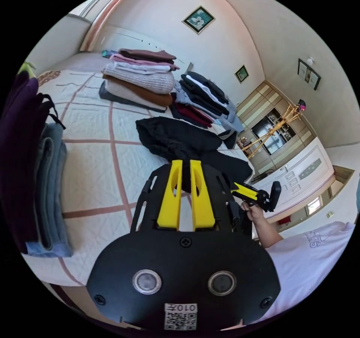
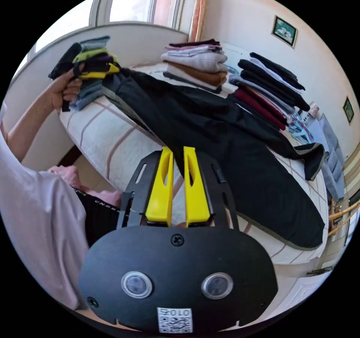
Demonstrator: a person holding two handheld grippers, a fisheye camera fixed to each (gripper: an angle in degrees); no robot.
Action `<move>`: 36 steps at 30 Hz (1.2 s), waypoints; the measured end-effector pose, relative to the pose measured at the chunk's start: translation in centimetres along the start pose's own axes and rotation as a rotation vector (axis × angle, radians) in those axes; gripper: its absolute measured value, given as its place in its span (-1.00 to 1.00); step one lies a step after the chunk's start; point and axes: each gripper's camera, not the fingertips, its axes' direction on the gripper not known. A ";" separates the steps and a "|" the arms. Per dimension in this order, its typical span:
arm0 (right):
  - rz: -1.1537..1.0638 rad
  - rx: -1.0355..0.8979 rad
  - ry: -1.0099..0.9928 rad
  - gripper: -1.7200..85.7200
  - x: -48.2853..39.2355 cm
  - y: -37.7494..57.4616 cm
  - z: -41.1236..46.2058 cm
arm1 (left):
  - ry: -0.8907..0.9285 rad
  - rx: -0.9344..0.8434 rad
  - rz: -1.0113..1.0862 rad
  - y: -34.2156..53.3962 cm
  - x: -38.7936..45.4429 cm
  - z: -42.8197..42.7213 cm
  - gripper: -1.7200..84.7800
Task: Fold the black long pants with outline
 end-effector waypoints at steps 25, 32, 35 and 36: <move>0.605 0.094 -0.010 -0.73 22.0 20.3 -7.4 | -0.329 -0.170 0.174 3.7 6.9 11.7 -0.80; 0.735 -0.030 0.035 -0.71 25.9 24.9 -4.3 | -0.383 -0.361 0.184 5.3 6.1 22.4 -0.81; 0.764 -0.060 -0.035 -0.72 27.5 25.7 -3.8 | -0.303 -0.323 0.104 6.0 5.6 22.2 -0.81; 0.752 -0.002 0.004 -0.73 27.7 25.4 -5.1 | -0.290 -0.309 0.110 6.0 6.1 21.9 -0.80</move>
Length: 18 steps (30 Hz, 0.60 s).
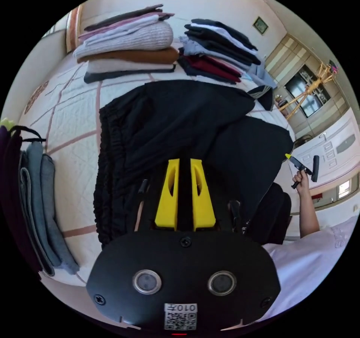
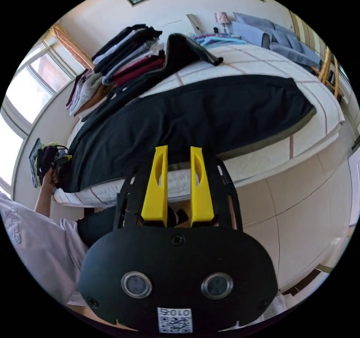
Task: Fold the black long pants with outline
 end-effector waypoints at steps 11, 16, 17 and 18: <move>-0.203 0.133 0.274 -0.60 -0.2 -16.6 0.6 | -0.393 0.208 0.398 -12.6 5.9 4.4 -0.62; -0.288 0.072 0.336 -0.60 0.4 -23.1 4.6 | -0.363 0.007 0.476 -18.9 4.8 11.5 -0.57; -0.295 0.016 0.338 -0.61 1.1 -24.2 6.4 | -0.329 -0.054 0.471 -19.7 4.5 13.0 -0.58; -0.290 -0.033 0.323 -0.62 1.9 -25.0 8.1 | -0.315 -0.078 0.470 -20.0 4.3 13.7 -0.58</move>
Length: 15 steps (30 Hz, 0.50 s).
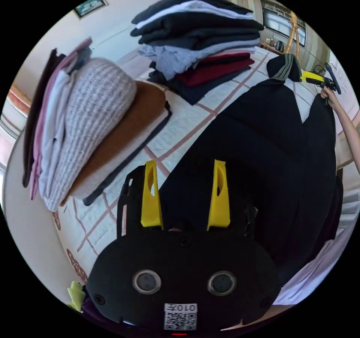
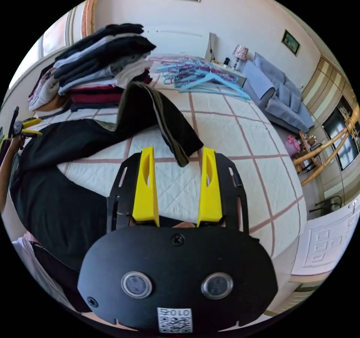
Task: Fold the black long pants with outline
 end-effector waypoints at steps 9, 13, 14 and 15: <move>-0.080 0.069 0.089 -0.82 -0.2 -0.5 -2.5 | 0.032 0.032 -0.060 1.3 0.2 2.1 -0.90; -0.081 0.149 0.158 -0.82 1.9 0.1 -10.9 | 0.067 0.241 -0.163 4.9 -1.3 -2.7 -0.95; -0.087 0.173 0.158 -0.83 2.9 0.3 -14.0 | 0.076 0.291 -0.190 6.0 -1.7 -4.1 -0.96; -0.074 0.176 0.163 -0.83 4.0 0.1 -16.7 | 0.085 0.313 -0.205 6.4 -2.0 -4.8 -0.96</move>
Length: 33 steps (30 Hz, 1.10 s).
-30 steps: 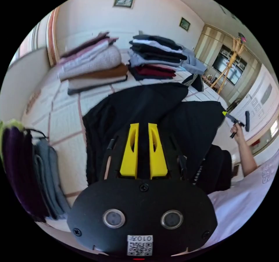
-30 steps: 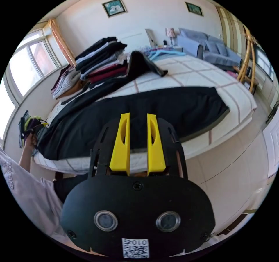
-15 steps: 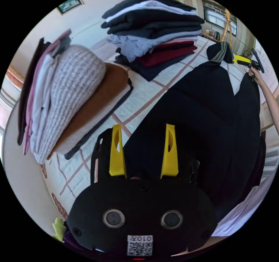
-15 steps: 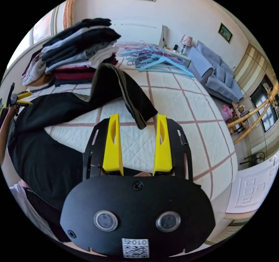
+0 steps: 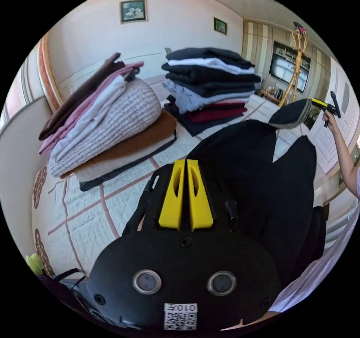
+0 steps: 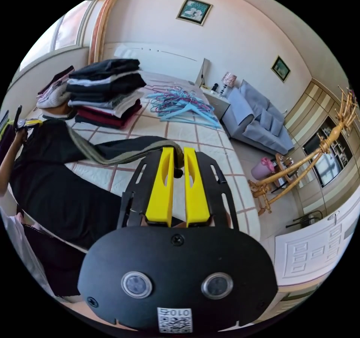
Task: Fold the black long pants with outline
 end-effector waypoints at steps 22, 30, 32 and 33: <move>0.187 -0.260 0.189 -0.77 2.0 -3.3 13.5 | -0.069 -0.057 -0.130 -1.5 -2.8 0.6 -0.82; 0.342 -0.541 -0.274 -0.64 9.2 10.3 13.9 | -0.109 -0.103 -0.053 6.7 0.4 -4.1 -0.84; 0.366 -0.541 -0.246 -0.62 9.0 11.8 14.5 | -0.065 -0.099 -0.071 8.0 0.7 -4.1 -0.85; 0.384 -0.540 -0.261 -0.62 8.7 12.4 15.2 | -0.054 -0.103 -0.075 8.1 0.8 -4.0 -0.86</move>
